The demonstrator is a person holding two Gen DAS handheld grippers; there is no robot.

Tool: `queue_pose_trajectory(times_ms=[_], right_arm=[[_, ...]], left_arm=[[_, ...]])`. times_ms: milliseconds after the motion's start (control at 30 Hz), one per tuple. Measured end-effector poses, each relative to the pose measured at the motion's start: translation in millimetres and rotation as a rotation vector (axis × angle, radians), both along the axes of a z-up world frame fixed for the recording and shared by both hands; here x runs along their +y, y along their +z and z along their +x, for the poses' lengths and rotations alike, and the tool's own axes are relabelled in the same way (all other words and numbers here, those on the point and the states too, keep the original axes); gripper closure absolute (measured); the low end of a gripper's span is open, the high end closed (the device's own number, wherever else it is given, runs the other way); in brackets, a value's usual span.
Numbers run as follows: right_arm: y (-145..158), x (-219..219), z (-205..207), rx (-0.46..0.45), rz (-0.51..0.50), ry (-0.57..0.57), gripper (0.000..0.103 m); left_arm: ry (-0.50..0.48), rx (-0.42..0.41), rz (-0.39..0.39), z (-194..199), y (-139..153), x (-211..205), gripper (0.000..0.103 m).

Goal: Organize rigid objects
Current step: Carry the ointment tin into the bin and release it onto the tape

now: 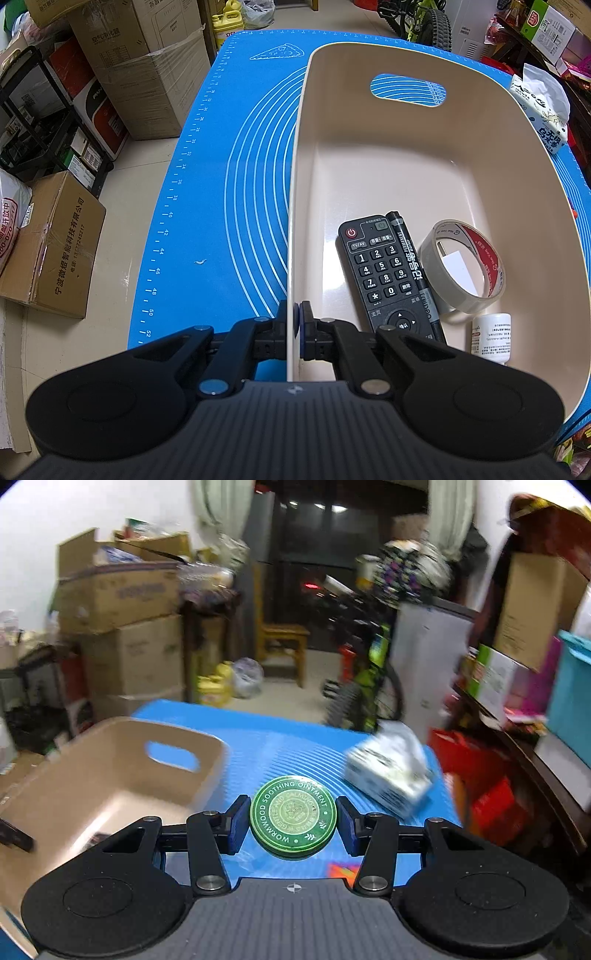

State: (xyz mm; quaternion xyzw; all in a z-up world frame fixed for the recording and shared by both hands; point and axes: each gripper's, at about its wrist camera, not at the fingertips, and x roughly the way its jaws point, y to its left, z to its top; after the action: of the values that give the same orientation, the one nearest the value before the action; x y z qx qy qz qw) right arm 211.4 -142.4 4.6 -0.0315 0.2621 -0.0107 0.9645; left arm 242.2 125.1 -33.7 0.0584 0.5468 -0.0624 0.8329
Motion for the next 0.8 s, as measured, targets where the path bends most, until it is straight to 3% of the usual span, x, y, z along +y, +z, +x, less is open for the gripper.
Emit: queue_pose_trajectory(times_ms=[200, 367, 600, 800], right_arm=[[13.4, 46.8, 14.9, -0.016, 0.029, 0.103, 0.048], [9.0, 87.8, 26.4, 0.027, 0.025, 0.189, 0.048], [-12.3, 133.7, 41.7, 0.152, -0.029, 0.249, 0.048], [-41.8, 161.2, 51.6, 0.32, -0.086, 0.3, 0.048]], left_arm=[[0.0, 0.0, -0.001, 0.0, 0.0, -0.1, 0.097], [0.0, 0.0, -0.002, 0.0, 0.0, -0.3, 0.098], [0.0, 0.0, -0.002, 0.0, 0.0, -0.4, 0.098], [0.001, 0.0, -0.002, 0.1, -0.2, 0.0, 0.098]])
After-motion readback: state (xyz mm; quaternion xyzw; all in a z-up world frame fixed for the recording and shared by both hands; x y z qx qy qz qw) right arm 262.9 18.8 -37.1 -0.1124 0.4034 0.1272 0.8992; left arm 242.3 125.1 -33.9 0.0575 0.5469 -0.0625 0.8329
